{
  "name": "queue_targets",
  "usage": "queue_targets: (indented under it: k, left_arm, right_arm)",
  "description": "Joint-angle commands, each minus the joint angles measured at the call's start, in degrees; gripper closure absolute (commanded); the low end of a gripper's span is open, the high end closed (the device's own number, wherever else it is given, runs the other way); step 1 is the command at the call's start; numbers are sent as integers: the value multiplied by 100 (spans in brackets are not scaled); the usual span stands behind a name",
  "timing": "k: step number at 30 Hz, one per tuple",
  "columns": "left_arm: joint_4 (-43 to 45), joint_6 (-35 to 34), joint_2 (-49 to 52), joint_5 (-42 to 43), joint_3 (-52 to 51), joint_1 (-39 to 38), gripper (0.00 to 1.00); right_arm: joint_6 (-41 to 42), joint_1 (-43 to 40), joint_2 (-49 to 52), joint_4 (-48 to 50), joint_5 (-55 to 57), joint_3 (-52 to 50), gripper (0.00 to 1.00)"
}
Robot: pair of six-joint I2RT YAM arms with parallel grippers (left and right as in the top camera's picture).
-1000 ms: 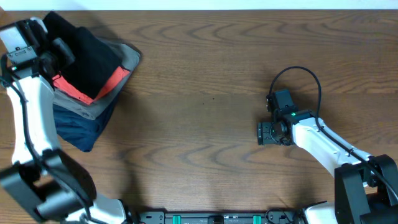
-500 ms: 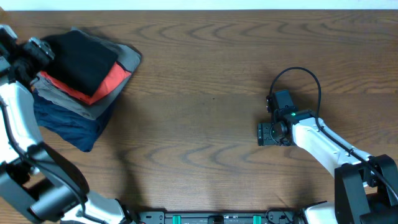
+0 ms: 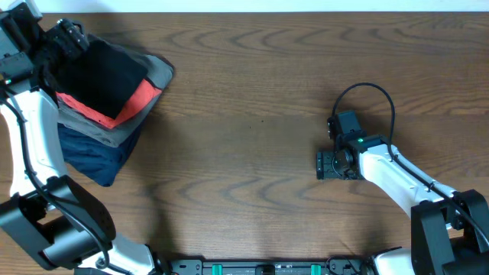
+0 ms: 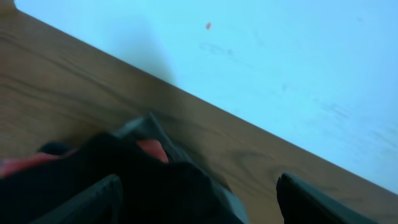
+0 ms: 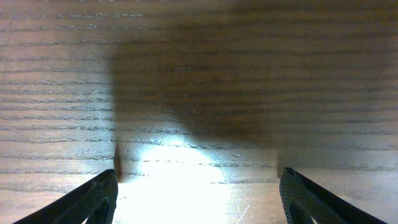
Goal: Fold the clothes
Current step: 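Press the black shirt flat on the stack with the left gripper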
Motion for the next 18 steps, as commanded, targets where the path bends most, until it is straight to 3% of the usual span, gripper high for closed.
queue_targets:
  k: [1,9,15,18]
  left_arm:
    - [-52,-50,-17,37,46,26,19]
    - [-695,-50,509,-28,-7,24,20]
    - [304,-50,1469,-28,-15,31,19]
    - [389,-52,1801,-24,-15,31,19]
  right_arm:
    - [101,-26,39,76,39,17,18]
    - [144,-26,39,94,39,17,17]
    - [146,-26,39,68,35,17,16]
    - [146,-26,39,26,37,17,16]
